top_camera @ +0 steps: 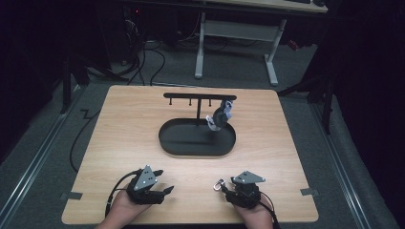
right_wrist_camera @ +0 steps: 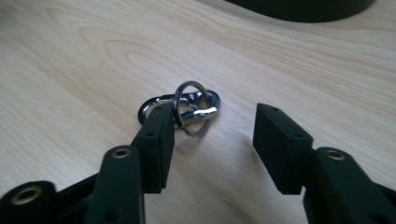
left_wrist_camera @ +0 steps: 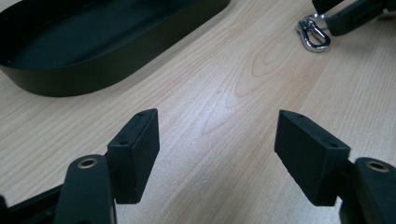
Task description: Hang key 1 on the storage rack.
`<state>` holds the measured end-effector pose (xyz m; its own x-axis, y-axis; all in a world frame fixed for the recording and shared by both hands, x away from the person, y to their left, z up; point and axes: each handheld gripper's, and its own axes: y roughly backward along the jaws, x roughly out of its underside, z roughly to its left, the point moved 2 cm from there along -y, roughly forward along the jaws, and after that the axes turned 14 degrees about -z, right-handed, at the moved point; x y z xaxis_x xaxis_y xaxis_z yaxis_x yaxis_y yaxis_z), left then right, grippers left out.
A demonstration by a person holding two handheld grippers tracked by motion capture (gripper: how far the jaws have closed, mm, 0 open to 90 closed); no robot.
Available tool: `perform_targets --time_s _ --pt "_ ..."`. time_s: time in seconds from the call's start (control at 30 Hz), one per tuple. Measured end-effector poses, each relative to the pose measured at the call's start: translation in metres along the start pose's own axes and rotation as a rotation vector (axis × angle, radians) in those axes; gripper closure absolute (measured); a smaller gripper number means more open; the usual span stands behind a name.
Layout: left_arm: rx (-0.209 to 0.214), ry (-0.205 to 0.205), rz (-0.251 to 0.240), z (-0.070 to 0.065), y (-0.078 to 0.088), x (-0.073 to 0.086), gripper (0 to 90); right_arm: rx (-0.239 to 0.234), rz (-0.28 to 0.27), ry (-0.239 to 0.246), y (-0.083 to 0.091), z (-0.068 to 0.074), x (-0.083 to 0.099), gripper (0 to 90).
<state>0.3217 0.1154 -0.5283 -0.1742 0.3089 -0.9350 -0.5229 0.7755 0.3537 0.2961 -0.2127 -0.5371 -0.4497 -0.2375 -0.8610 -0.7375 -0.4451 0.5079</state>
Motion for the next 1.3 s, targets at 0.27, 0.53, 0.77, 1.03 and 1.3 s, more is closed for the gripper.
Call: perform_targets --time_s 0.27,0.53,0.77,1.03,1.3 --pt "-0.001 -0.003 0.004 0.000 -0.001 0.001 31.7 0.004 -0.019 -0.048 0.004 -0.019 0.000 61.8" --pt "-0.005 0.000 0.003 0.001 0.000 0.001 31.7 -0.044 -0.033 -0.001 0.001 -0.011 -0.013 64.0" --pt "-0.003 -0.001 0.006 0.001 0.000 0.001 31.8 -0.077 -0.013 0.042 -0.011 -0.004 -0.025 74.0" --pt "-0.005 0.004 0.003 0.003 0.001 0.001 31.8 -0.094 -0.019 0.033 -0.008 -0.007 -0.028 88.5" --pt "-0.006 -0.002 0.000 0.003 0.002 0.000 31.8 -0.085 -0.018 0.018 0.004 -0.013 -0.012 88.1"
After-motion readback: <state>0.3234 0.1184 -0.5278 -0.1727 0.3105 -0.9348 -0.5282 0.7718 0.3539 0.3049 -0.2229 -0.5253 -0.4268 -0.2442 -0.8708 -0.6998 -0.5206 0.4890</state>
